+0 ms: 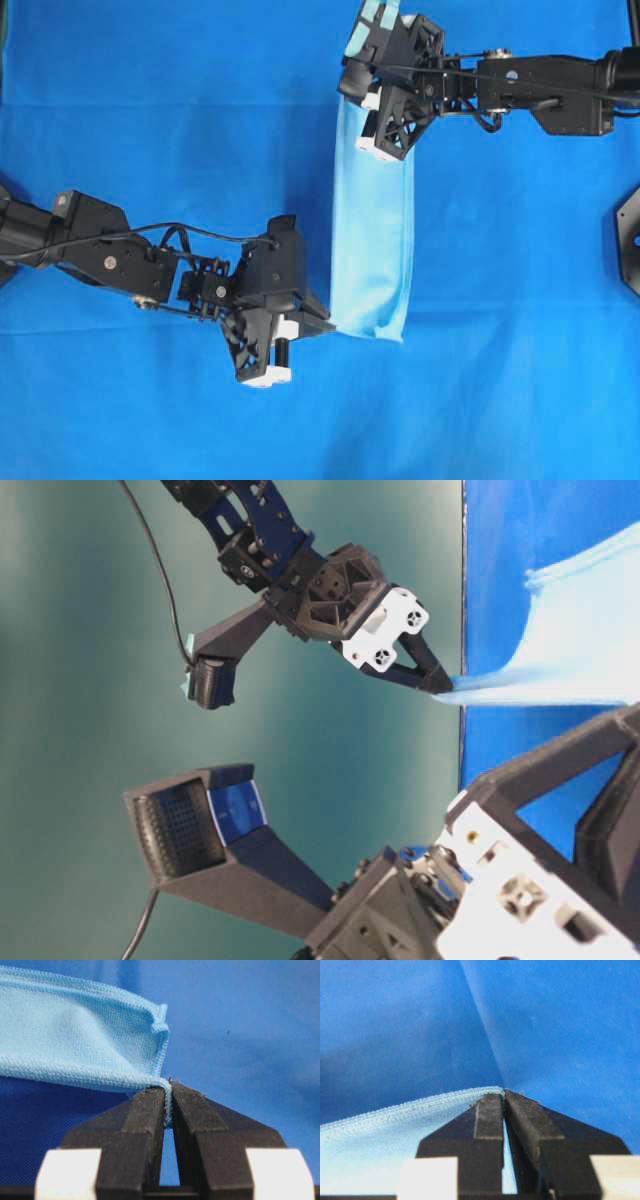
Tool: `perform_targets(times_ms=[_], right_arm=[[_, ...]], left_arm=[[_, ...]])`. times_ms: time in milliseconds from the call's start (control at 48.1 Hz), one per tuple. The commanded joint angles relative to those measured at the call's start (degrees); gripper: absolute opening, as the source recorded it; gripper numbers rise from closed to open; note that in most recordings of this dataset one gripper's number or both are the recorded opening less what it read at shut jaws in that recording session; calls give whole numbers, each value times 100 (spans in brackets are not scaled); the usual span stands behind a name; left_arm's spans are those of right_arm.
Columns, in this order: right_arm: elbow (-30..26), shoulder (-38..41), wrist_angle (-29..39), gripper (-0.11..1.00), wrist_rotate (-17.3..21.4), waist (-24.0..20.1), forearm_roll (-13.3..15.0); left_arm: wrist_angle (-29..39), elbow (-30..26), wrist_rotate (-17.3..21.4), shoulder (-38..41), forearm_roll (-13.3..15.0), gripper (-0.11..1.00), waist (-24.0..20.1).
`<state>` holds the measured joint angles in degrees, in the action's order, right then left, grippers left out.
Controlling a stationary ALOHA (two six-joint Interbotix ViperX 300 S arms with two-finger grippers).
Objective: Fold the light blue towel.
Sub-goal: 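Grasp the folded towel's ends and rotate it to vertical, then open both grippers and retract them outward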
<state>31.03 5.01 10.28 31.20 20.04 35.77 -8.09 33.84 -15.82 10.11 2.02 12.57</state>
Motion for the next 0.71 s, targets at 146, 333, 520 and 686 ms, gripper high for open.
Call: perform_targets(times_ms=[146,333,520,686], right_arm=[[-97,-53,-141,26,9,70,18],[-97,-105,18,65,18,70,18],[0,-431,246,59,53,70,18],[396,-1011,229,59,88,53,9]], left_arm=[[-44,-44,9,-62,0,37,114],[352,149,0,-299,0,84,141],[1266,466,-97,-949,0,84,167],[1503,879,-88,-1573,-18,84,158]])
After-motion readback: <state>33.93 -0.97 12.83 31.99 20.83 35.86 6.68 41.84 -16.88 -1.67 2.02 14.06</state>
